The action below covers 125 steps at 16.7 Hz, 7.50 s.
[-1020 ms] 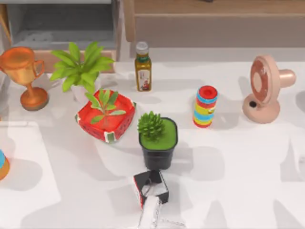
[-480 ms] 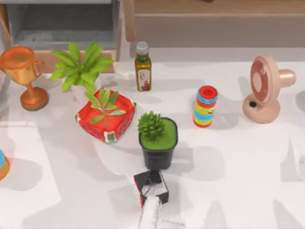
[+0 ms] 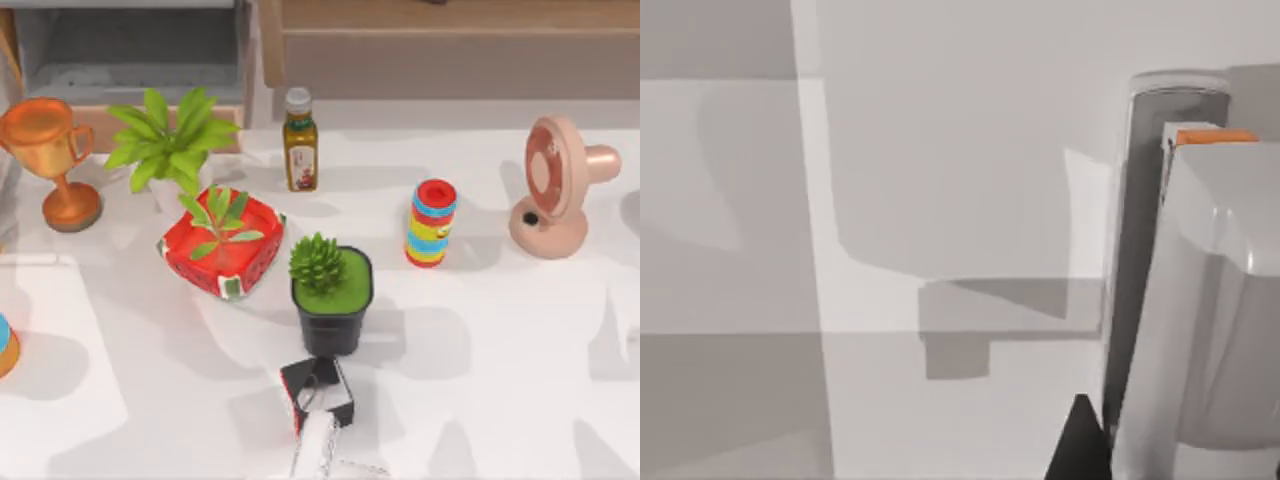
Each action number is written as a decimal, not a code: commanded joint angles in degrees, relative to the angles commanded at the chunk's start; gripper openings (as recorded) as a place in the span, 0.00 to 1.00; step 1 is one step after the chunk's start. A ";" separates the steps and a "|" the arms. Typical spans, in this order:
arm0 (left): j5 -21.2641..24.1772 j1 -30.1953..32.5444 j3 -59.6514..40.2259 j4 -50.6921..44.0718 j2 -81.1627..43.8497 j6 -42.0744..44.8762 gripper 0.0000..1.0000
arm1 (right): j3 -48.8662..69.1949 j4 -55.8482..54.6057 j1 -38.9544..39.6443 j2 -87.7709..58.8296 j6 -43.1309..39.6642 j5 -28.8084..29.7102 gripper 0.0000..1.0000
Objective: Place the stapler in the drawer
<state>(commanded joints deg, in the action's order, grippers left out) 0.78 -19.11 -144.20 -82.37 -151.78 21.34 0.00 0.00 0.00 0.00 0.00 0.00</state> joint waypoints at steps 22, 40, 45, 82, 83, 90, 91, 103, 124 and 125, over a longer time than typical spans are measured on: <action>3.72 -1.86 10.36 11.37 13.52 1.28 1.00 | 0.00 0.00 0.00 0.00 0.00 0.00 1.00; 31.61 -35.14 84.27 125.95 37.12 36.49 1.00 | 0.00 0.00 0.00 0.00 0.00 0.00 1.00; 38.75 -31.25 104.14 151.34 37.47 54.43 1.00 | 0.00 0.00 0.00 0.00 0.00 0.00 1.00; 39.42 -18.64 114.65 168.02 35.91 69.74 0.00 | 0.00 0.00 0.00 0.00 0.00 0.00 1.00; 39.42 -18.64 114.65 168.02 35.91 69.74 0.00 | 0.00 0.00 0.00 0.00 0.00 0.00 1.00; 39.42 -18.78 114.71 167.50 35.33 69.54 0.00 | 0.00 0.00 0.00 0.00 0.00 0.00 1.00; 39.32 -18.63 114.51 167.36 35.20 69.57 0.00 | 0.00 0.00 0.00 0.00 0.00 0.00 1.00; 32.65 -12.15 102.49 160.31 30.11 69.18 0.00 | 0.00 0.00 0.00 0.00 0.00 0.00 1.00; 24.57 -4.13 74.53 145.63 17.60 68.85 0.00 | 0.00 0.00 0.00 0.00 0.00 0.00 1.00; 24.16 -3.72 73.23 144.68 16.93 68.75 0.00 | 0.00 0.00 0.00 0.00 0.00 0.00 1.00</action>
<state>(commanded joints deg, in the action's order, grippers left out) 24.94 -22.83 -70.97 62.31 -134.85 90.09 0.00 0.00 0.00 0.00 0.00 0.00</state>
